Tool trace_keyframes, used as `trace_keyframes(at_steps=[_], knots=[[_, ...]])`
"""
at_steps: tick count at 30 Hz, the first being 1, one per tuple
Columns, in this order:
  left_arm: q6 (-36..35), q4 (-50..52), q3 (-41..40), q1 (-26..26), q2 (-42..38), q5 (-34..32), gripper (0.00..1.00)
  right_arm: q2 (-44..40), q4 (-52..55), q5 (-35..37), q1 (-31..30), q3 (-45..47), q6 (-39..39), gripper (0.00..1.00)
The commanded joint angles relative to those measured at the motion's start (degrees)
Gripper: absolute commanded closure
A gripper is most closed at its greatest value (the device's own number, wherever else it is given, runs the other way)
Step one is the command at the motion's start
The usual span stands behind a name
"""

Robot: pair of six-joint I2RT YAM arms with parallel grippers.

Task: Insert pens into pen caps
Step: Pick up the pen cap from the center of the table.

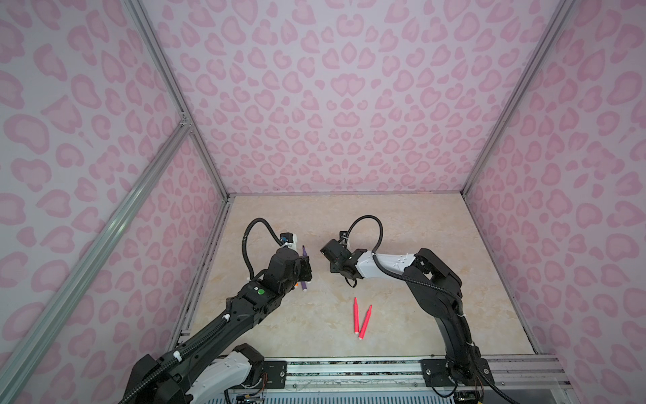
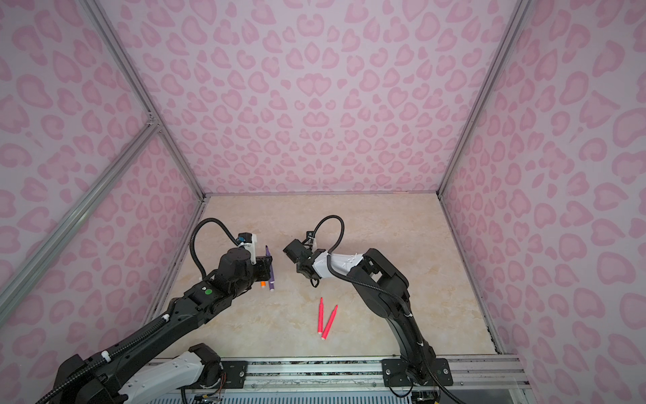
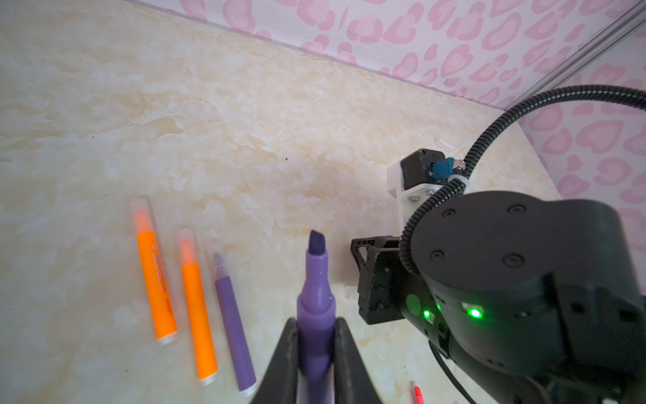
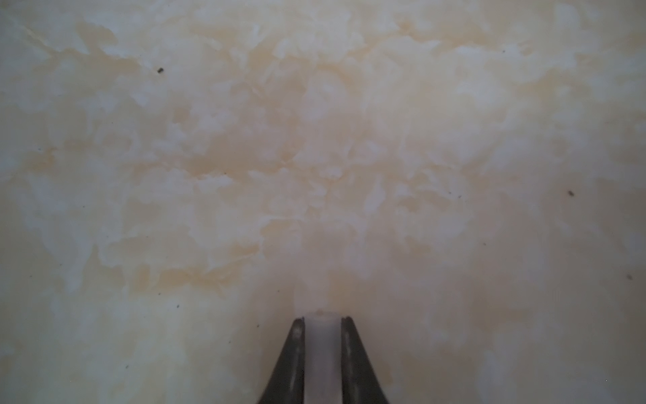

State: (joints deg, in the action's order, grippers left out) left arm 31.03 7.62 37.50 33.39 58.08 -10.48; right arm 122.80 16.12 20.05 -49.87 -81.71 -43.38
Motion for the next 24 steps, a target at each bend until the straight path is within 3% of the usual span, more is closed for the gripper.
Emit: trace_keyframes(at_steps=[1,13,24], knots=[[0.3,0.2,0.8,0.0,-0.3,-0.1,0.97,0.7,1.5,-1.3,0.2,0.6,-0.3,0.85],[-1.2,-3.4,-0.7,0.1,-0.3,4.7,0.97,-4.1,-2.5,-2.2,2.2,5.1,0.0,0.89],[-3.7,-9.5,-1.0,1.8,0.9,16.3,0.97,-24.9,-11.2,-3.3,5.1,16.0,3.3,0.94]])
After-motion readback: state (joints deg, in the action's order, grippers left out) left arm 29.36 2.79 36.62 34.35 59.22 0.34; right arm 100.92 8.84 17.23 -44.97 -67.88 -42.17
